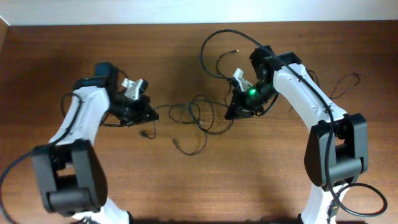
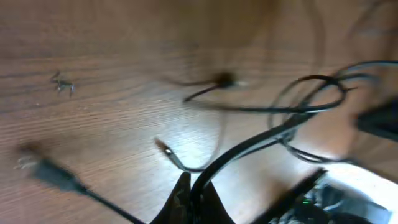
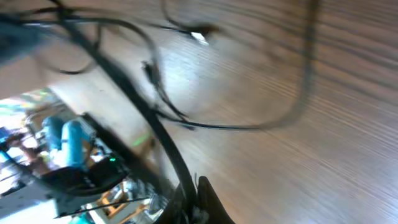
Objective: Untangle cables
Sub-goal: 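Bring both grippers to the remaining cable knot at center, then pull the left gripper far left, stretching a cable out of the knot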
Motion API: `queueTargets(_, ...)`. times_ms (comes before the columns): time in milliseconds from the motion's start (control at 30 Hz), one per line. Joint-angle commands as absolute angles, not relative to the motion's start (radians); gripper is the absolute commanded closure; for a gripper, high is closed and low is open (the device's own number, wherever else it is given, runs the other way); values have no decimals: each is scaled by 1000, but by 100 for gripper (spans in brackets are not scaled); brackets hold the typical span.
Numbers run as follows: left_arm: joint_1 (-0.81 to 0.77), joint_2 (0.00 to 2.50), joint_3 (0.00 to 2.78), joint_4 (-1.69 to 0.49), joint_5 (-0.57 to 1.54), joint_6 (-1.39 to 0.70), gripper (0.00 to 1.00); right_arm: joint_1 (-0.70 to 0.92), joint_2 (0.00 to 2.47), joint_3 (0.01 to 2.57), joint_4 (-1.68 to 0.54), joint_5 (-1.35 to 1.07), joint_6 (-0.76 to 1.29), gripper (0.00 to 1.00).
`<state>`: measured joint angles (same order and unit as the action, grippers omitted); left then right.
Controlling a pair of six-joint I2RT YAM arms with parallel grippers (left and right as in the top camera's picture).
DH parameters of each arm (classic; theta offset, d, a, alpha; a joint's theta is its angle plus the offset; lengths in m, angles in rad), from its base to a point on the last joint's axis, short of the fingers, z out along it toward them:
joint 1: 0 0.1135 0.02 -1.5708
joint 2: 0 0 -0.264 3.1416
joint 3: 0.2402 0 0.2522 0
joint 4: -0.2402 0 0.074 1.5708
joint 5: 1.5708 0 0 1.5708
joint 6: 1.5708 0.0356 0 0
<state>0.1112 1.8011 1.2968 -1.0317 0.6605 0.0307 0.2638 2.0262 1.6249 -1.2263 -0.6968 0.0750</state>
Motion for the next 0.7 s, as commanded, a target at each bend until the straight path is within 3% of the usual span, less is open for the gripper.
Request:
queueTargets(0,222,1647,1316,-1029,860,75,100,253,2002,1621,-1235,-569,67,96)
queueTargets(300,509,1280,1380,-1000,894,-35,100,253,2002,1621,-1210,-559,67,96)
queueTargets(500,542,1259,1379,-1008,709,-149,100,253,2003,1621,-1200,-181,200,95)
queueTargets(533,542,1262,1379,-1008,709,-149,100,253,2003,1621,-1200,-179,200,86)
queueTargets(600,542,1264,1379,-1008,709,-149,100,256,2003,1619,-1201,-179,200,44)
queueTargets(667,542,1264,1379,-1011,710,-149,100,260,2003,1619,-1201,-192,200,31)
